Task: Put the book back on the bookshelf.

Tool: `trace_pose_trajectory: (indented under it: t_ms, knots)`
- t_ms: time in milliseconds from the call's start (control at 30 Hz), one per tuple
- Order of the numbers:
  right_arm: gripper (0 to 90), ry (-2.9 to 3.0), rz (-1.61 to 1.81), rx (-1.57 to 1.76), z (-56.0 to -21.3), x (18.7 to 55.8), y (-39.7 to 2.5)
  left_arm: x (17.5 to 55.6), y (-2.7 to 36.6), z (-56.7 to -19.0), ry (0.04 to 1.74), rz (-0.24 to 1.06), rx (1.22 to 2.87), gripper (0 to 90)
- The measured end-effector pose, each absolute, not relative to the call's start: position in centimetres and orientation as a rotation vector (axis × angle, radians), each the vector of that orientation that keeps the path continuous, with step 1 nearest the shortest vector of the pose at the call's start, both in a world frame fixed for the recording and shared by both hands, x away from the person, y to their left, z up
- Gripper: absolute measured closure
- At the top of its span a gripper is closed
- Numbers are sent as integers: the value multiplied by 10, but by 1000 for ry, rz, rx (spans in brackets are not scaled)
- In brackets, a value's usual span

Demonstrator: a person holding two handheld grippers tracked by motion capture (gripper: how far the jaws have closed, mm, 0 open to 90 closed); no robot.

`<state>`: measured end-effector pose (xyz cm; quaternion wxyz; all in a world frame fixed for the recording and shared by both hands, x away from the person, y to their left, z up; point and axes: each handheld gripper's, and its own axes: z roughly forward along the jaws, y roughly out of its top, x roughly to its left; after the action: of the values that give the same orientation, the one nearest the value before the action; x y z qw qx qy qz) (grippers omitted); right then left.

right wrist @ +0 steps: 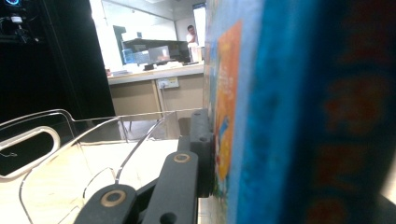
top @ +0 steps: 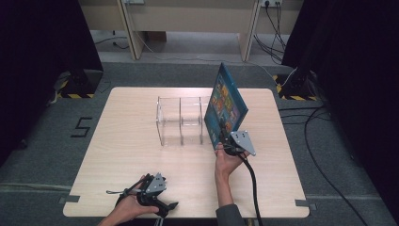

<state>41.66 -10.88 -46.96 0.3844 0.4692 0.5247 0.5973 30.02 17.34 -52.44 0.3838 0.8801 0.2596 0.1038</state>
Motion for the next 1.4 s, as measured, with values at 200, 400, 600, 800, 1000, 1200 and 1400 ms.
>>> trace_pose_trajectory:
  t_ms: [200, 400, 600, 800, 1000, 1200, 1400]
  knots:
    - [819, 1324, 1531, 1203, -470, 416, -108, 300, 173, -524, 662, 265, 2243, 0]
    - [731, 1338, 1519, 1196, -470, 414, -107, 300, 173, -524, 662, 264, 2243, 0]
    - [710, 1377, 1500, 1200, -470, 412, -114, 300, 173, -524, 661, 265, 2243, 0]
    - [720, 1422, 1466, 1195, -472, 412, -120, 300, 173, -524, 662, 264, 2243, 0]
    - [690, 1455, 1453, 1198, -476, 412, -121, 300, 173, -524, 662, 264, 2243, 0]
    - [648, 1492, 1476, 1227, -477, 413, -125, 300, 173, -524, 662, 265, 2243, 0]
    - [609, 1550, 1486, 1233, -477, 411, -128, 300, 173, -524, 662, 264, 2241, 0]
